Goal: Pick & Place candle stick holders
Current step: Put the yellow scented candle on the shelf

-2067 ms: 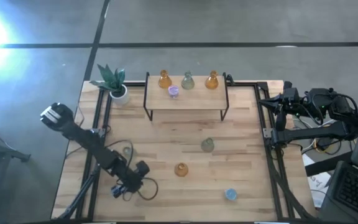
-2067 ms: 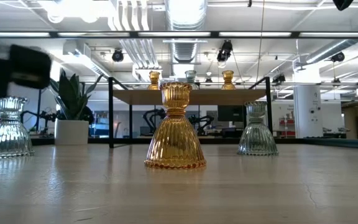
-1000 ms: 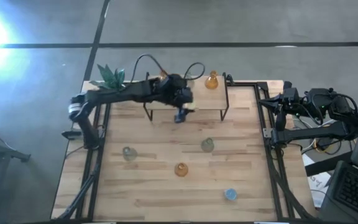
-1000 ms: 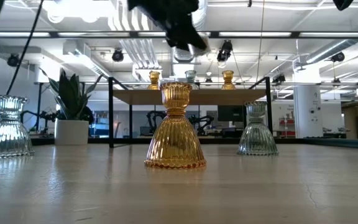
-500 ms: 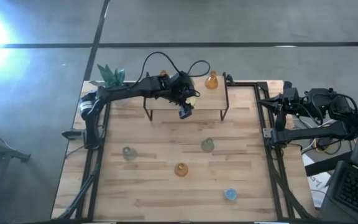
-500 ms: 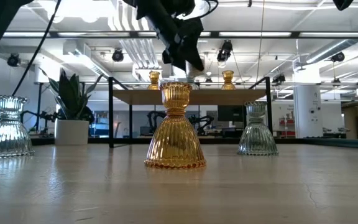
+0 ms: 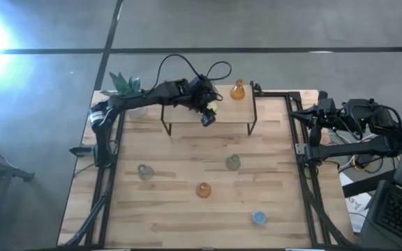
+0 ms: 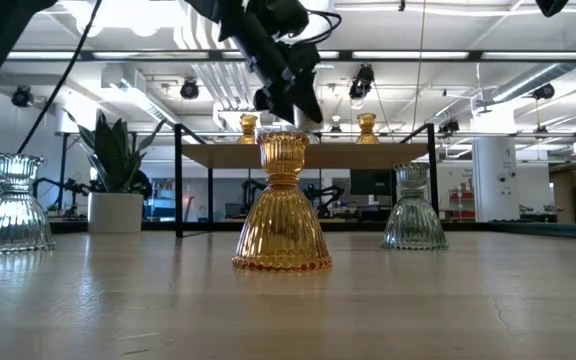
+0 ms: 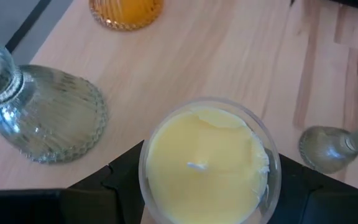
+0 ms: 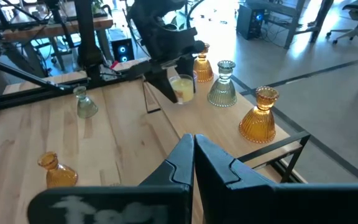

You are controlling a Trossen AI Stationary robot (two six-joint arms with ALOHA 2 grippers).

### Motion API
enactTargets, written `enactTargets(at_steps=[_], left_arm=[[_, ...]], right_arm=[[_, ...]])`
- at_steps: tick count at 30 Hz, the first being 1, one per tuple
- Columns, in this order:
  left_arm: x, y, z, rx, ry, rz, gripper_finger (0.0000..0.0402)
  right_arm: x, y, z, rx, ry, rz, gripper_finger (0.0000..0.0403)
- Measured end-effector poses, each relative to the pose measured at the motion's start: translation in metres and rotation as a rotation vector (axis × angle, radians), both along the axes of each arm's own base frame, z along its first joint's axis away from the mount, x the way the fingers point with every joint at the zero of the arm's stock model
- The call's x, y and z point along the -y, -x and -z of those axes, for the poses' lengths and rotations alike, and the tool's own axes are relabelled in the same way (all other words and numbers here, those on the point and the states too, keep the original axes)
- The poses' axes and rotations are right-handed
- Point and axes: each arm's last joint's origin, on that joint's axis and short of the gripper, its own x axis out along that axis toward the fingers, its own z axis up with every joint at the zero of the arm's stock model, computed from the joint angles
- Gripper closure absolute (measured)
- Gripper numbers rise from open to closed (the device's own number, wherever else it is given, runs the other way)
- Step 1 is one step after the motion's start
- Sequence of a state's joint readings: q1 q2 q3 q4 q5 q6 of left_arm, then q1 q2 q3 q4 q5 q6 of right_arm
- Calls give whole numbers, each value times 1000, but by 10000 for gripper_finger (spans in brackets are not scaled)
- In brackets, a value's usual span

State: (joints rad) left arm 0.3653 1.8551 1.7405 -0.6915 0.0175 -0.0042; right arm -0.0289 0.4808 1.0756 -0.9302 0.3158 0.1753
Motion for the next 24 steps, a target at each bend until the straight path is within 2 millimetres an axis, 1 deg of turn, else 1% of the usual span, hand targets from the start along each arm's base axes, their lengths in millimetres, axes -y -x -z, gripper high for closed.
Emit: enactTargets(at_steps=[3, 6, 14, 24], left_arm=[[-3, 0, 6, 1, 7, -17, 163], [-6, -2, 13, 25, -10, -45, 163], [-14, -1, 31, 20, -58, -117, 163], [-16, -3, 32, 37, -71, -137, 163]], right_arm=[[0, 0, 0, 0, 0, 0, 394], [0, 0, 0, 0, 0, 0, 394], [0, 0, 0, -1, 0, 0, 394], [0, 0, 0, -1, 0, 1, 394]])
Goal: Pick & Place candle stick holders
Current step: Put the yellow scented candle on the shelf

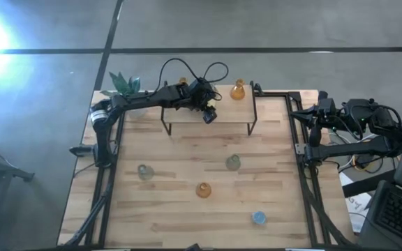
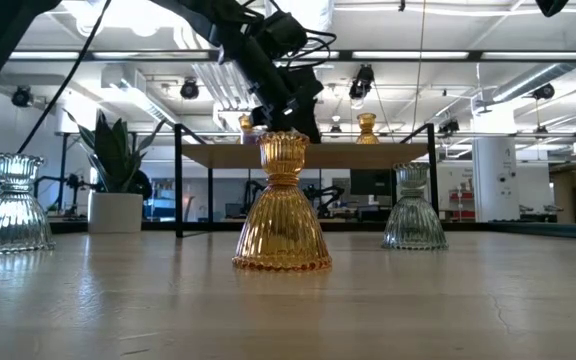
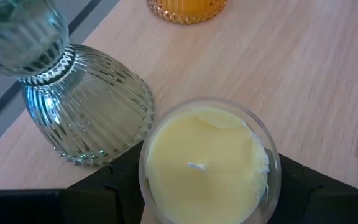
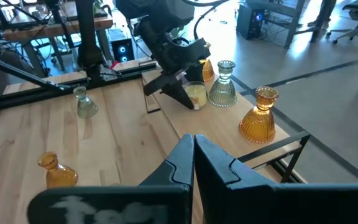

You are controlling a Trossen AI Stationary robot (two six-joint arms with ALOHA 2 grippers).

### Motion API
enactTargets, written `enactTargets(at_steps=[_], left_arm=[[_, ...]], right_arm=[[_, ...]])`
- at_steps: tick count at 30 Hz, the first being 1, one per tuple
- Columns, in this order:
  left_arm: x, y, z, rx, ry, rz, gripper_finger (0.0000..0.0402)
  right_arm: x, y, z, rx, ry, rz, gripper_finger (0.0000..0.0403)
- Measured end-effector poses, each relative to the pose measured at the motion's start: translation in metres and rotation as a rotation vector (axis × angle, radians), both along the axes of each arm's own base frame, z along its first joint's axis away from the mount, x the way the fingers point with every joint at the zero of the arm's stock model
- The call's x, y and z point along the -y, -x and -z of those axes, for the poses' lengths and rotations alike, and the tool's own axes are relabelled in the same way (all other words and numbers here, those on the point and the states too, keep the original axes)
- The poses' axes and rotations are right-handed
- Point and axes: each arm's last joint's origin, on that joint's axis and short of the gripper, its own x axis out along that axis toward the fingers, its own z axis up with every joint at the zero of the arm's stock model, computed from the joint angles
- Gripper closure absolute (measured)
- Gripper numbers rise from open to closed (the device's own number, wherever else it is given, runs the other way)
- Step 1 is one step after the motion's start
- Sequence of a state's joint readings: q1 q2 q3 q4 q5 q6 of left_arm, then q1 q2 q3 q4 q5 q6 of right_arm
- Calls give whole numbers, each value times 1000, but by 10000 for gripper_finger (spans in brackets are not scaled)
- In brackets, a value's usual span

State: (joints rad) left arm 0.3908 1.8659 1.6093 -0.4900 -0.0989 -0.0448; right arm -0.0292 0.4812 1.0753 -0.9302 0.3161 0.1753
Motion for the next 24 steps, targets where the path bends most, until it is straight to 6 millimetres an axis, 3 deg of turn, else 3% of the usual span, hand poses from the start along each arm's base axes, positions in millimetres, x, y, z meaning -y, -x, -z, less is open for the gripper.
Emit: enactTargets(at_steps=[7, 16, 24], left_arm=[[0, 0, 0, -5, 1, 2, 132], [1, 1, -2, -16, 7, 4, 129], [2, 2, -37, -8, -25, -11, 128]], right_arm=[[0, 0, 0, 0, 0, 0, 394], [0, 0, 0, 0, 0, 0, 394], [0, 0, 0, 0, 0, 0, 394]])
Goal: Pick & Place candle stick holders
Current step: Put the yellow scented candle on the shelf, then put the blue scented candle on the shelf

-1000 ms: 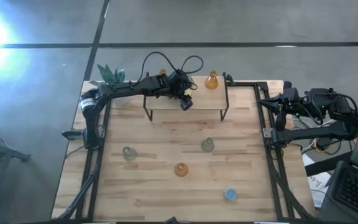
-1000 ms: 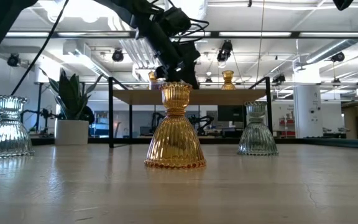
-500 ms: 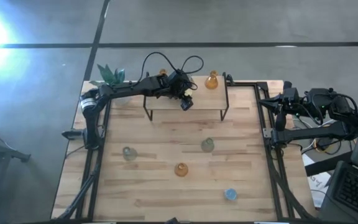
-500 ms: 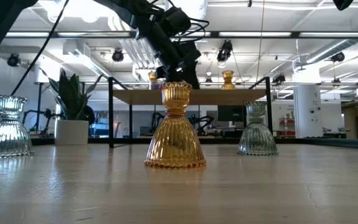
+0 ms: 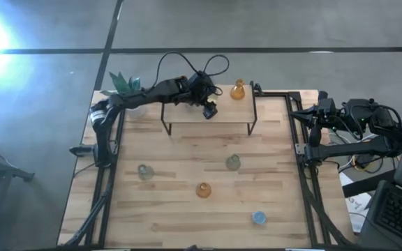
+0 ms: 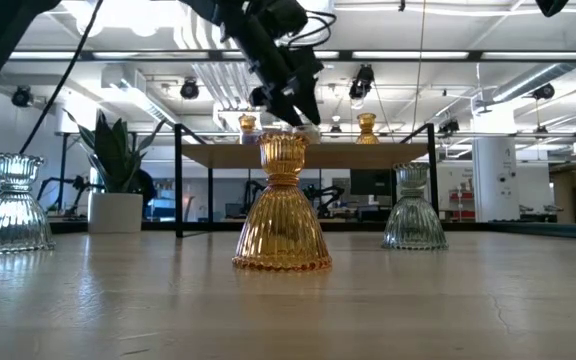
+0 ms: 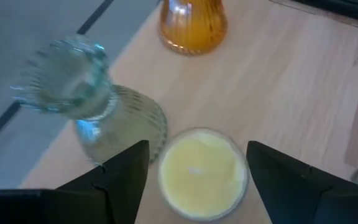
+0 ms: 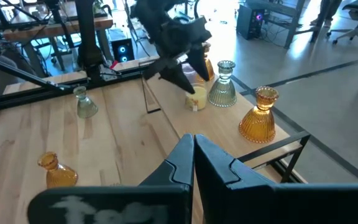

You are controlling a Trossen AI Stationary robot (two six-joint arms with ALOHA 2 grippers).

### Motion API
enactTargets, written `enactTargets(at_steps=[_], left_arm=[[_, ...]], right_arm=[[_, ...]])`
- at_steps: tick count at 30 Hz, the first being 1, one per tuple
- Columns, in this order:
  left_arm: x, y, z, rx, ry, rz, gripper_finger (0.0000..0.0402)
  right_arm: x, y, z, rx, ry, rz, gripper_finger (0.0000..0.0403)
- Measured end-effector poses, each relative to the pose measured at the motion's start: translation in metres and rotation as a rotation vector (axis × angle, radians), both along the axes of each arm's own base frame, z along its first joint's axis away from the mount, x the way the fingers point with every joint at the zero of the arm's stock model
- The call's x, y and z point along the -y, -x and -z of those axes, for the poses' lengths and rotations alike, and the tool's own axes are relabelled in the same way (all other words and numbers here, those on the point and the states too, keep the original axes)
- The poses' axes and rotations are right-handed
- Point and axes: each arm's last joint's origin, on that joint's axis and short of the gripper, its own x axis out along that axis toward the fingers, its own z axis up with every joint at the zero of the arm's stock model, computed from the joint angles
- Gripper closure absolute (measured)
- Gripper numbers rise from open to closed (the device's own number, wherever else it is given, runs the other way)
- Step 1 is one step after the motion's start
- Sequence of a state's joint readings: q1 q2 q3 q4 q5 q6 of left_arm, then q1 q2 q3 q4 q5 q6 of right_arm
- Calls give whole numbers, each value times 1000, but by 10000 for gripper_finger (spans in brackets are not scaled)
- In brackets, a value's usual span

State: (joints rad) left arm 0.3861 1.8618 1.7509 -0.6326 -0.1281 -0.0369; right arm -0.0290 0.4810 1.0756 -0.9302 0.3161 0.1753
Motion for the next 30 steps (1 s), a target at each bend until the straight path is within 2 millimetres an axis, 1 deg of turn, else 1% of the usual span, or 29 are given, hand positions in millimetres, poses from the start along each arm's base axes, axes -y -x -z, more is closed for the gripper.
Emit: enactTargets(at_steps=[2, 4, 9, 12, 15, 19, 22, 25, 27, 30], left_arm=[[2, 2, -11, -21, -13, -5, 127], [5, 5, -26, -30, -18, -7, 127], [23, 23, -75, 23, -34, 15, 126], [41, 44, -108, 100, -68, 47, 126], [63, 70, -137, 176, -119, 102, 126], [92, 109, -163, 252, -177, 182, 126], [109, 136, -170, 314, -194, 222, 126], [119, 158, -166, 375, -214, 230, 126], [119, 171, -157, 386, -258, 153, 127], [113, 186, -138, 352, -356, -58, 128]], right_arm=[[0, 0, 0, 0, 0, 0, 394], [0, 0, 0, 0, 0, 0, 394], [0, 0, 0, 0, 0, 0, 394], [0, 0, 0, 0, 0, 0, 394], [0, 0, 0, -1, 0, 0, 394], [0, 0, 0, 0, 0, 0, 394], [0, 0, 0, 0, 0, 0, 394], [0, 0, 0, 0, 0, 0, 394], [0, 0, 0, 0, 0, 0, 394], [0, 0, 0, 0, 0, 0, 394]])
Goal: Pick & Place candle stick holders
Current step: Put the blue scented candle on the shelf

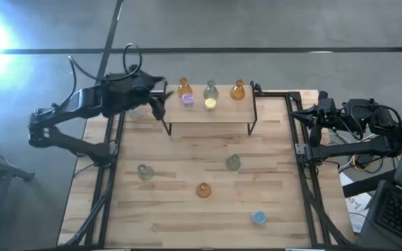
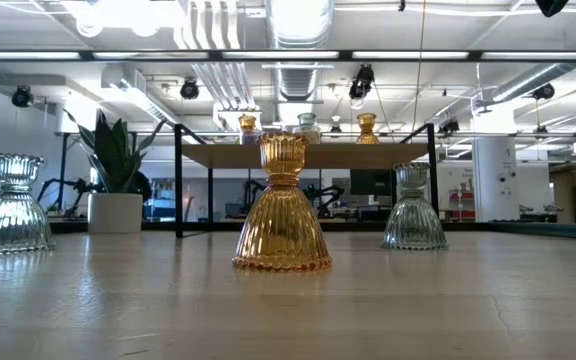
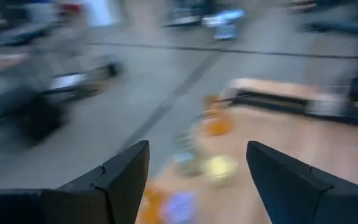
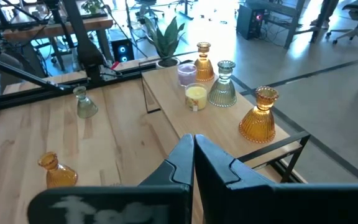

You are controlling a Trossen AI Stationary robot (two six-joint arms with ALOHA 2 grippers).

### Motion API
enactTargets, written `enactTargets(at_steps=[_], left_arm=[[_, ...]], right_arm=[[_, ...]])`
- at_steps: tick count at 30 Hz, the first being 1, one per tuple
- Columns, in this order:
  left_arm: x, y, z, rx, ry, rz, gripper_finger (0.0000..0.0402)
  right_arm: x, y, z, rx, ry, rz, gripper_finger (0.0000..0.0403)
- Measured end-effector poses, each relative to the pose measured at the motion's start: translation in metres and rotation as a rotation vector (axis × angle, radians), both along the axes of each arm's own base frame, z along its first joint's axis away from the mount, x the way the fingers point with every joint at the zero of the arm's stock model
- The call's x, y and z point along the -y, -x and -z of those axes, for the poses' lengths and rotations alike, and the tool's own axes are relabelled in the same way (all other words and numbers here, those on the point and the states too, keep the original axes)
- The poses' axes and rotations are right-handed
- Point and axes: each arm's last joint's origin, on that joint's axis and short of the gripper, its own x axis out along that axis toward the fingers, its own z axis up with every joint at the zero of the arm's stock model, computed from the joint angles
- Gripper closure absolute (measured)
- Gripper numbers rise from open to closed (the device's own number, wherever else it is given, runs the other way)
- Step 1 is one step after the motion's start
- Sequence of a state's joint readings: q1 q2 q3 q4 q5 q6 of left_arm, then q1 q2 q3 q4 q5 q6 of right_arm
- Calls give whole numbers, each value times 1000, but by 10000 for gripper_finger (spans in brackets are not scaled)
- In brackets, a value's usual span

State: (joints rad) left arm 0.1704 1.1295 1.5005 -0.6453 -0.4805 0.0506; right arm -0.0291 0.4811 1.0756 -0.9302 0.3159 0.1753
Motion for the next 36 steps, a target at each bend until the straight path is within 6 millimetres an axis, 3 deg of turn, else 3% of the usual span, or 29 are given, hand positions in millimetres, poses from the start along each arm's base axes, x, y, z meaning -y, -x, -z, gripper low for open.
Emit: enactTargets(at_steps=[4, 8, 14, 18, 21, 28, 31, 36], left_arm=[[-14, 11, 27, -26, 17, -189, 129], [-22, 11, 56, -72, 50, -239, 129], [-24, 8, 92, -191, 57, -238, 129], [-20, 15, 102, -140, 130, -185, 129], [-15, 24, 110, -56, 172, -118, 129], [-1, 48, 130, 269, 247, 26, 129], [2, 58, 134, 341, 218, 54, 129], [6, 71, 133, 341, 111, 81, 129]], right_arm=[[0, 0, 0, 0, 0, 0, 394], [0, 0, 0, 0, 0, 0, 394], [0, 0, 0, 0, 0, 0, 394], [0, -1, -1, 16, -5, 2, 394], [0, -9, -9, 123, -55, 18, 394], [0, -40, -48, 463, -20, -45, 394], [-3, -64, -54, 409, 6, -180, 394], [-5, -111, -48, 149, -146, -228, 394]])
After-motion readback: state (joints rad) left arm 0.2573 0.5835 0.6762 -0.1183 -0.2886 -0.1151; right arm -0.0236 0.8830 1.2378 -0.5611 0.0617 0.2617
